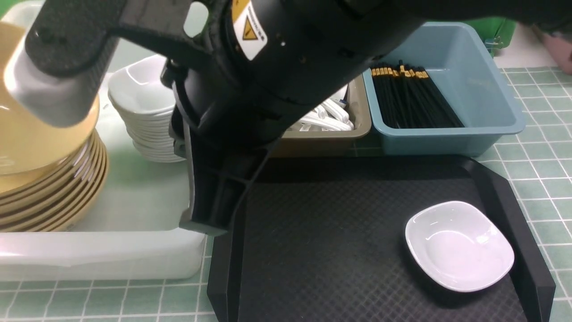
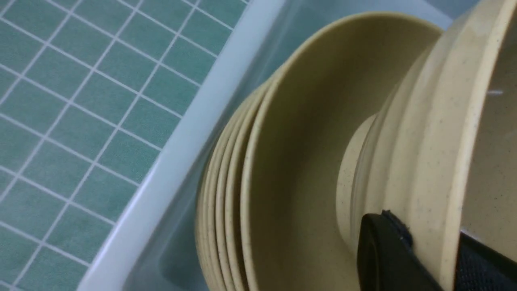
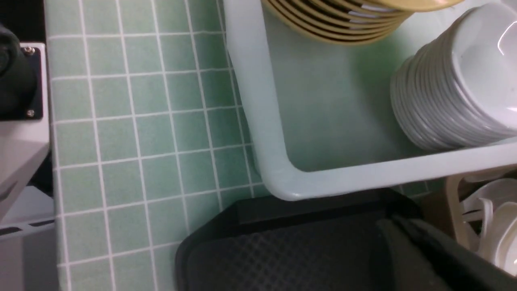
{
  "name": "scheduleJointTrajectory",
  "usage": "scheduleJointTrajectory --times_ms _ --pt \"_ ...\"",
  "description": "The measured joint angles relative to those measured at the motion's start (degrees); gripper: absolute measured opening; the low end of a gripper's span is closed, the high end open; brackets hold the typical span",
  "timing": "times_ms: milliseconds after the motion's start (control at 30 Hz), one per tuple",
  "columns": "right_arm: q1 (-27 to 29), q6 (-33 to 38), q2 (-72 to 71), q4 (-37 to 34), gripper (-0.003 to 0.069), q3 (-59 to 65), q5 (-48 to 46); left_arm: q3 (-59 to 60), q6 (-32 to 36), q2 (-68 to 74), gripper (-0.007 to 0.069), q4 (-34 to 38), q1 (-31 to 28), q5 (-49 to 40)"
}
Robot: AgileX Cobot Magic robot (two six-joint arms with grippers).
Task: On blue table put chopsticks spoon bowls plates into blue grey white boxes.
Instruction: 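Place the tan bowl onto the bowl stack in the left bin with the left gripper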
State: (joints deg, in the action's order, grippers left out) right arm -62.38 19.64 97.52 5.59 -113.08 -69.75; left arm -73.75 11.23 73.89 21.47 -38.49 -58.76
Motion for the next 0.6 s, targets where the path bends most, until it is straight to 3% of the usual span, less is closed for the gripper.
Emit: scheduleJointTrajectory --times_ms 200,433,600 --pt "0.0 0.79 0.0 0.0 0.0036 0.0 0.0 0.0 0.13 2.09 0.0075 -1.69 0.0 0.05" --pt "0.0 1.55 0.0 0.0 0.0036 0.0 0.0 0.0 -0.71 4.84 0.0407 -4.39 0.11 -0.89" --pt "0.0 1.47 0.0 2.43 0.0036 0.0 -1.44 -0.6 -2.63 2.13 0.0533 -6.42 0.59 -1.17"
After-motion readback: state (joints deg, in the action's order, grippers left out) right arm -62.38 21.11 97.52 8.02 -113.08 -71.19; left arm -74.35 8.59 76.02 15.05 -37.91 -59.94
